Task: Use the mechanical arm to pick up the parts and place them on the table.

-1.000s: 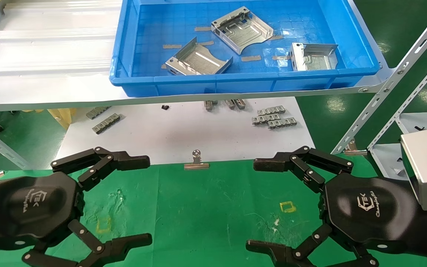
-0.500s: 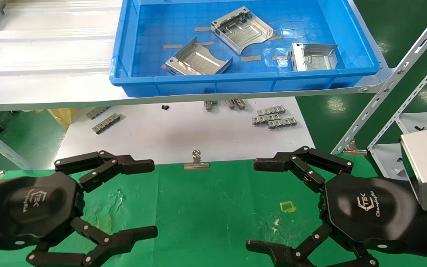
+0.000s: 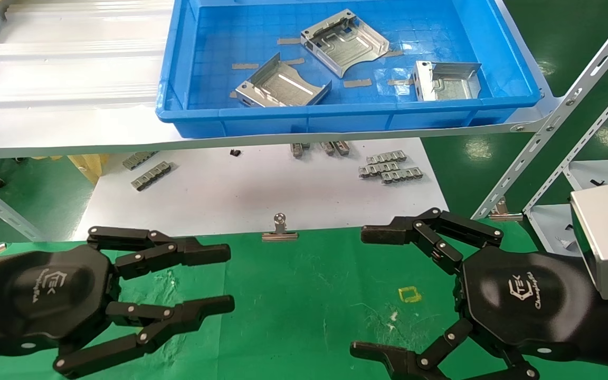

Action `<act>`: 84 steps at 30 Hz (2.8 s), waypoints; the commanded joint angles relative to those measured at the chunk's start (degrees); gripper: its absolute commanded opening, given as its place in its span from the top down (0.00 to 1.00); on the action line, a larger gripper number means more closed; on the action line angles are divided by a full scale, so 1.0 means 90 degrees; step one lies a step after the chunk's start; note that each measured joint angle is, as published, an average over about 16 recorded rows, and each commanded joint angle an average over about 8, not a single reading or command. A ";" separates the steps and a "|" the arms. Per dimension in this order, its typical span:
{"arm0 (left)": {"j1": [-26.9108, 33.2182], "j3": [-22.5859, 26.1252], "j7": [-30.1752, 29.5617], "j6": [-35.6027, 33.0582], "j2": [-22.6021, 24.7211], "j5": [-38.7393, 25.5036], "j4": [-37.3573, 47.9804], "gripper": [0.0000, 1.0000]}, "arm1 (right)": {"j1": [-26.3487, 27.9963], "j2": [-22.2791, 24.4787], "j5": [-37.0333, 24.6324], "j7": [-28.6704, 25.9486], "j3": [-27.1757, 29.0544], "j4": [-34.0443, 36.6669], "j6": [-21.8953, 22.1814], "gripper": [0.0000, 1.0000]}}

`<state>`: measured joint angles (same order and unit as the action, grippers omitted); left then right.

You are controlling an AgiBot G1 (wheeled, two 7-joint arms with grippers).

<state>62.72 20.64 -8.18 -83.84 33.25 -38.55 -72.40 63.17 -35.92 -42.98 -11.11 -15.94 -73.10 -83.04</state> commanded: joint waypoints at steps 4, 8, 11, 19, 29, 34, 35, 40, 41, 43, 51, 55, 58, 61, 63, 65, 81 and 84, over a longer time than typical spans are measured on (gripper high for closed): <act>0.0000 0.0000 0.0000 0.0000 0.0000 0.0000 0.0001 1.00 | 0.0276 -0.0164 -0.0188 -0.0092 0.0006 0.0059 0.0456 0.00; 0.0001 0.0001 0.0000 0.0000 0.0000 0.0000 0.0001 1.00 | 0.0838 -0.0531 -0.0603 -0.0389 -0.0092 0.0164 0.1285 0.00; 0.0001 0.0001 0.0001 0.0000 0.0000 0.0000 0.0001 1.00 | 0.1339 -0.0843 -0.1110 -0.0675 -0.0277 0.0299 0.1955 0.00; 0.0001 0.0001 0.0001 0.0000 0.0000 0.0001 0.0001 1.00 | 0.2839 -0.1870 -0.2921 -0.1582 -0.1194 0.1165 0.3309 0.00; 0.0001 0.0002 0.0001 0.0000 0.0000 0.0001 0.0001 1.00 | 0.4460 -0.3450 -0.4895 -0.1981 -0.2296 0.3499 0.4123 0.03; 0.0001 0.0002 0.0001 0.0000 0.0000 0.0001 0.0001 1.00 | 0.4968 -0.4130 -0.5256 -0.1836 -0.2502 0.4769 0.4392 0.58; 0.0001 0.0002 0.0001 0.0000 0.0000 0.0001 0.0001 1.00 | 0.5044 -0.4242 -0.5295 -0.1803 -0.2530 0.4993 0.4433 0.70; 0.0001 0.0003 0.0002 0.0000 -0.0001 0.0002 0.0001 1.00 | 0.5277 -0.4605 -0.5354 -0.1771 -0.2669 0.5797 0.4580 1.00; 0.0001 0.0003 0.0002 0.0000 -0.0001 0.0002 0.0001 1.00 | 0.5297 -0.4637 -0.5347 -0.1803 -0.2706 0.5883 0.4609 1.00; 0.0001 0.0003 0.0002 0.0000 -0.0001 0.0002 0.0001 1.00 | 0.5317 -0.4680 -0.5318 -0.1921 -0.2799 0.5993 0.4679 1.00; 0.0002 0.0003 0.0002 0.0000 -0.0001 0.0002 0.0001 1.00 | 0.5227 -0.4727 -0.5128 -0.2691 -0.3331 0.5841 0.5100 1.00; 0.0002 0.0004 0.0002 0.0000 -0.0001 0.0002 0.0001 1.00 | 0.5173 -0.4729 -0.5080 -0.3024 -0.3676 0.5654 0.5383 1.00; 0.0002 0.0004 0.0002 0.0000 -0.0001 0.0002 0.0001 1.00 | 0.5150 -0.4727 -0.5044 -0.3236 -0.3934 0.5528 0.5603 1.00; 0.0002 0.0004 0.0002 0.0001 -0.0001 0.0002 0.0001 1.00 | 0.5143 -0.4723 -0.5000 -0.3383 -0.4181 0.5418 0.5776 1.00; 0.0002 0.0004 0.0002 0.0001 -0.0001 0.0003 0.0001 1.00 | 0.5145 -0.4719 -0.4966 -0.3452 -0.4340 0.5363 0.5855 1.00; 0.0002 0.0004 0.0002 0.0001 -0.0001 0.0003 0.0001 1.00 | 0.5150 -0.4715 -0.4930 -0.3498 -0.4489 0.5323 0.5894 1.00; 0.0002 0.0005 0.0003 0.0001 -0.0002 0.0003 0.0001 1.00 | 0.5237 -0.4672 -0.4481 -0.3322 -0.5272 0.5221 0.5831 1.00; 0.0002 0.0006 0.0003 0.0001 -0.0002 0.0003 0.0001 1.00 | 0.5266 -0.4656 -0.4341 -0.3158 -0.5311 0.5244 0.5733 1.00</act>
<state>62.74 20.69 -8.16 -83.83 33.24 -38.52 -72.39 110.74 -77.75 -81.81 -39.28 -63.35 -25.76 -31.70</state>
